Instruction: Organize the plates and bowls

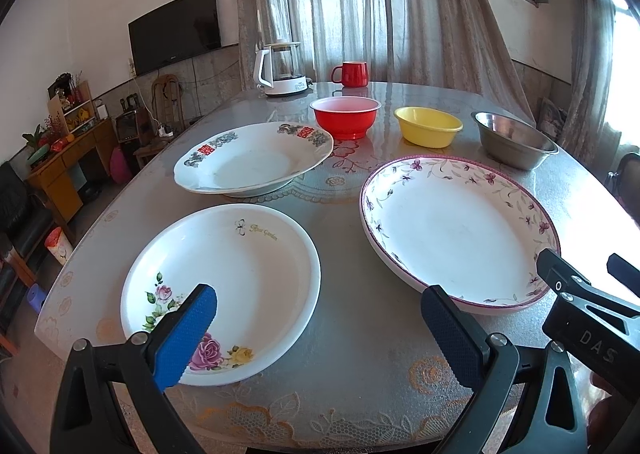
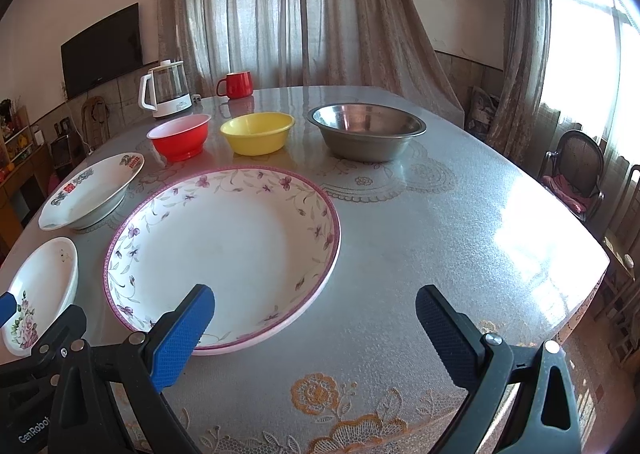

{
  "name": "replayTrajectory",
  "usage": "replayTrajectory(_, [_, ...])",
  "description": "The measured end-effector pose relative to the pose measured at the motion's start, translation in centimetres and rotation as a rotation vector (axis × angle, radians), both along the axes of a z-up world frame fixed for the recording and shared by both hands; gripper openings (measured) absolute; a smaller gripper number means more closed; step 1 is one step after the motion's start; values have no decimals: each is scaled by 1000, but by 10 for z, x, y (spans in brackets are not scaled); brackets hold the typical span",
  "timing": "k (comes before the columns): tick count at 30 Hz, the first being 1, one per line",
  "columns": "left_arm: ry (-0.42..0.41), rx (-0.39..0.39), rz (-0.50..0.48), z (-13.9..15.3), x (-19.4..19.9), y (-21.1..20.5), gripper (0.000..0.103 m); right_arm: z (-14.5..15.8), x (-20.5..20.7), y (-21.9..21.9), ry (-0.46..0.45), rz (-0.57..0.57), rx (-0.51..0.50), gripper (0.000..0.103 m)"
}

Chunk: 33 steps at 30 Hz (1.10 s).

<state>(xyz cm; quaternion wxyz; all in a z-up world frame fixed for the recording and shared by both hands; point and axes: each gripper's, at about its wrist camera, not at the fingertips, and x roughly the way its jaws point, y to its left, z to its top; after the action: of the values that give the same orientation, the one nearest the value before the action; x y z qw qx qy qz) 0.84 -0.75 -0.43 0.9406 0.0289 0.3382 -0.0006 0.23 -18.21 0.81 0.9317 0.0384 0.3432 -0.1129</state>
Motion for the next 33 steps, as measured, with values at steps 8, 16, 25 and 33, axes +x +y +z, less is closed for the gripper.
replayTrajectory(8, [0,-2,-2,0,0,-1,103,-2,-1,1,6,4,1,103])
replayTrajectory(16, [4,-5,-4,-1,-1,-1,103,-3,1,0,14,13,12,103])
replayTrajectory(25, [13,-9,-17,-3,0,-2,103,-4,2,-1,19,20,24,103])
replayTrajectory(33, [22,-12,-27,-4,1,-2,103,-1,4,-10,8,30,63,102])
